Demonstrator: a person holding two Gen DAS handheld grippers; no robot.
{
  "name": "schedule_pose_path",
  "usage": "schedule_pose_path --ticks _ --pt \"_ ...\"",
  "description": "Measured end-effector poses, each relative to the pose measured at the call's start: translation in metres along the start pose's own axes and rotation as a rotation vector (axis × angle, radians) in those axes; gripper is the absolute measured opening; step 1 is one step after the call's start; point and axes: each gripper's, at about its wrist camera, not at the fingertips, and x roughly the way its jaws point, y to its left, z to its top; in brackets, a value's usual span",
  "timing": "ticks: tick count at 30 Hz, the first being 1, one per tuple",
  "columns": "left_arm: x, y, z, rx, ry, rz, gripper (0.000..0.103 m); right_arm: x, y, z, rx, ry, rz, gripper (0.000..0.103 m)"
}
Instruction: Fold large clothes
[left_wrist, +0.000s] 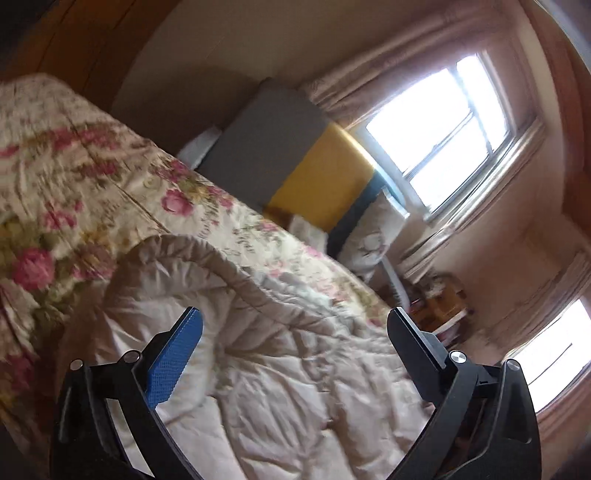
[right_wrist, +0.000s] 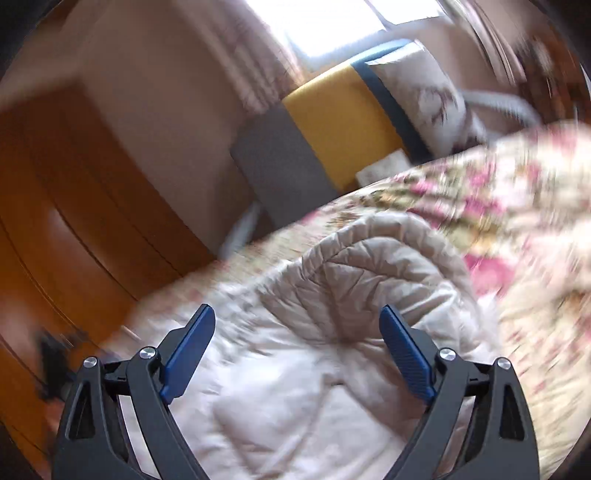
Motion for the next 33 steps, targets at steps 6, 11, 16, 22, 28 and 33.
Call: schedule_pose_path --ticks 6,11,16,22,28,33 --pt "0.066 -0.001 -0.030 0.269 0.113 0.335 0.099 0.045 -0.002 -0.024 -0.079 0.101 -0.201 0.090" --pt "0.062 0.004 -0.031 0.255 0.102 0.307 0.099 0.046 0.000 -0.030 -0.114 0.115 -0.243 0.090" --pt "0.029 -0.011 -0.025 0.104 0.061 0.150 0.099 0.035 0.015 -0.025 -0.121 0.132 -0.257 0.090" --pt "0.036 -0.062 -0.038 0.205 0.147 0.091 0.099 0.041 0.039 -0.017 -0.192 0.156 -0.284 0.095" --pt "0.069 -0.078 -0.060 0.385 0.216 0.263 0.099 0.049 0.048 -0.019 -0.229 0.200 -0.295 0.096" --pt "0.079 -0.066 -0.069 0.361 0.211 0.274 0.077 0.058 0.046 -0.028 -0.242 0.237 -0.299 0.074"
